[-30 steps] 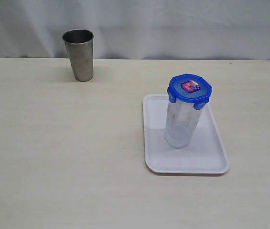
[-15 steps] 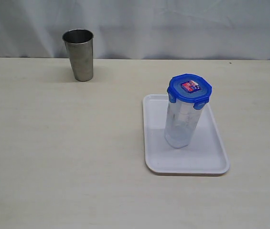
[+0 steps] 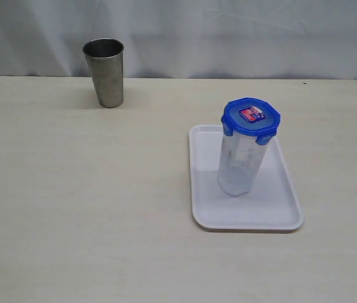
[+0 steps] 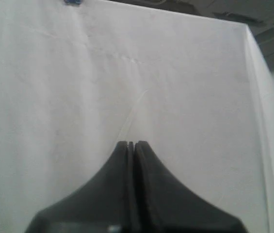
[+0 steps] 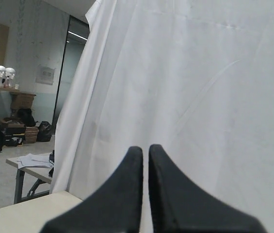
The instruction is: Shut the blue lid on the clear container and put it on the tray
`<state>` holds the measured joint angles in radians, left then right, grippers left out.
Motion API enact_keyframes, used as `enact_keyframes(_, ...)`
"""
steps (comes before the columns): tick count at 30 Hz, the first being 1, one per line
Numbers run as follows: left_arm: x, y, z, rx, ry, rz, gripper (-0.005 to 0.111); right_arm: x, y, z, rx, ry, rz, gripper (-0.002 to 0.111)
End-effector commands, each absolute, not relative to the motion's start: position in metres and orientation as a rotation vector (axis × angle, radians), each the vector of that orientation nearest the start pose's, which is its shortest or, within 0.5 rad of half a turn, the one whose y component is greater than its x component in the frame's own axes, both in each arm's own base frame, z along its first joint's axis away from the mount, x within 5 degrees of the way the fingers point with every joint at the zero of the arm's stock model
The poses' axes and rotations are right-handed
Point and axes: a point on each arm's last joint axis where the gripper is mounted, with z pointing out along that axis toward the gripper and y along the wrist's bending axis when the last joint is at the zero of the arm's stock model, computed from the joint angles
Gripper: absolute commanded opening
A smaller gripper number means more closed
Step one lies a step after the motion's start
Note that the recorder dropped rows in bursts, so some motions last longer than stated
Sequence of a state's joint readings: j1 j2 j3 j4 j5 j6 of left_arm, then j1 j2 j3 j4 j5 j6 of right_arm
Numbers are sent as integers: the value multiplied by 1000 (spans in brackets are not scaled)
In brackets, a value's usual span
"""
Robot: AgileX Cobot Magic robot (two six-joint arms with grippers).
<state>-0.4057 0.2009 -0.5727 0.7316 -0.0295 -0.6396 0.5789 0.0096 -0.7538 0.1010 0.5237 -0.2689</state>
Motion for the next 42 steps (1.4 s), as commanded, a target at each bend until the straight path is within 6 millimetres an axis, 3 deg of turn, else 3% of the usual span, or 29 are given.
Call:
enact_keyframes(1, 15, -5, 380, 283, 1134, -183, 0, -39, -19, 390, -508, 1169, 373, 5)
enact_keyframes(5, -9, 1, 365, 175, 1111, -81, 0, -39, -19, 390, -508, 1169, 373, 5)
enact_keyframes(13, 16, -2, 327, 104, 1196, -53, 0, -39, -20, 391, -506, 1164, 373, 5)
enact_keyframes(30, 55, -6, 218, 126, 1463, -43, 0, -39, -20, 391, -506, 1164, 373, 5)
enact_keyframes(33, 56, -6, 213, 127, 1478, -43, 0, -39, -20, 391, -506, 1164, 373, 5)
enact_keyframes(42, 53, -7, 184, 159, 1800, -56, 0, -39, -20, 391, -506, 1164, 373, 5)
